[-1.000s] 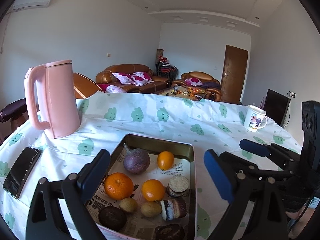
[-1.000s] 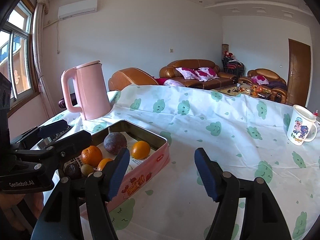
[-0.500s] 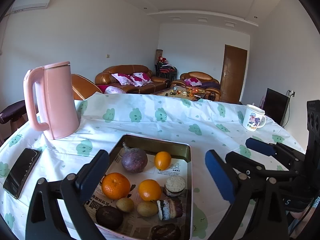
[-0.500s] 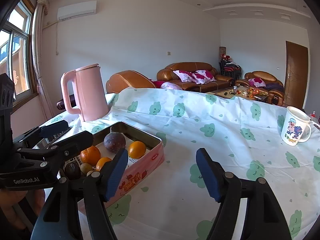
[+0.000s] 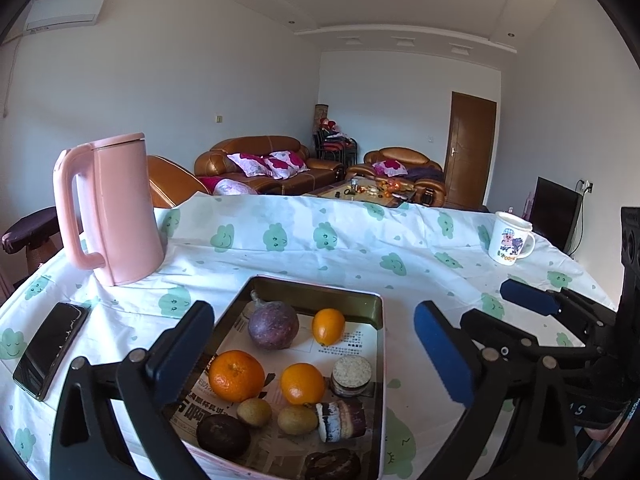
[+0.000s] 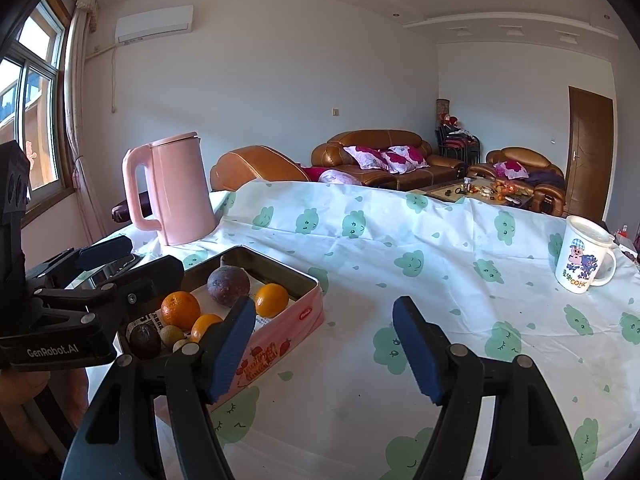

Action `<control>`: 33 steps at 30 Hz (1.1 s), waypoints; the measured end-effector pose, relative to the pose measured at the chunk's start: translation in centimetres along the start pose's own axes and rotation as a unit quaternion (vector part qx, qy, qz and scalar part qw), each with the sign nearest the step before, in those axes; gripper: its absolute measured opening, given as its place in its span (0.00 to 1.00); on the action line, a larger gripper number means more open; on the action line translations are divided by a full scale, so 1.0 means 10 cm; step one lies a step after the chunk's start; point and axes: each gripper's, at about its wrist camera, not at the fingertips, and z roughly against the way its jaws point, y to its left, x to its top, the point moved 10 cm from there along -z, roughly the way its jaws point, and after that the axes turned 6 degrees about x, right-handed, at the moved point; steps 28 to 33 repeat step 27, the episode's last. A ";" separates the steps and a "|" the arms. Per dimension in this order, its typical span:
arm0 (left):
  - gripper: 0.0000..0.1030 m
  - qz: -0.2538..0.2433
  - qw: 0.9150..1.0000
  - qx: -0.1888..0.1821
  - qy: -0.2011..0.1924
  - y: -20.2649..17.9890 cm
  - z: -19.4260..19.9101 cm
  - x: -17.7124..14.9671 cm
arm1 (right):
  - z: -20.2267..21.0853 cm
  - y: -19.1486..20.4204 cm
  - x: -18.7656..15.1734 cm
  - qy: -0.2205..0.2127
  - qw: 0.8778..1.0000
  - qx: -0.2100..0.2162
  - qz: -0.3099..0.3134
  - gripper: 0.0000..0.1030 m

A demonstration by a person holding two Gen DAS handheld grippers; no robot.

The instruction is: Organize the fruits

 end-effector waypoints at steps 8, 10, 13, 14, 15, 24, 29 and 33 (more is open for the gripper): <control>1.00 0.006 1.000 0.015 0.013 0.03 -0.05 -0.03 | 0.04 -0.05 -0.02 -0.002 1.000 -0.006 0.001 0.71; 1.00 0.008 1.000 0.018 0.013 0.03 -0.04 -0.04 | 0.05 -0.07 -0.03 -0.002 1.000 -0.006 -0.002 0.71; 1.00 0.007 1.000 0.024 0.010 0.04 -0.03 -0.02 | 0.06 -0.08 -0.05 -0.003 1.000 -0.007 -0.003 0.71; 1.00 0.008 1.000 0.023 0.011 0.04 -0.03 -0.02 | 0.06 -0.09 -0.05 -0.002 1.000 -0.007 -0.003 0.71; 1.00 0.008 1.000 0.023 0.011 0.03 -0.03 -0.03 | 0.06 -0.09 -0.06 -0.002 1.000 -0.007 -0.003 0.71; 1.00 0.006 1.000 0.013 0.010 -0.01 -0.01 -0.04 | 0.04 -0.12 -0.11 0.004 1.000 -0.009 -0.001 0.71; 1.00 0.008 1.000 0.004 0.011 -0.03 0.00 -0.05 | 0.06 -0.16 -0.12 0.006 1.000 -0.013 0.002 0.71; 1.00 0.008 1.000 0.004 0.011 -0.03 0.00 -0.05 | 0.06 -0.16 -0.12 0.006 1.000 -0.013 0.002 0.71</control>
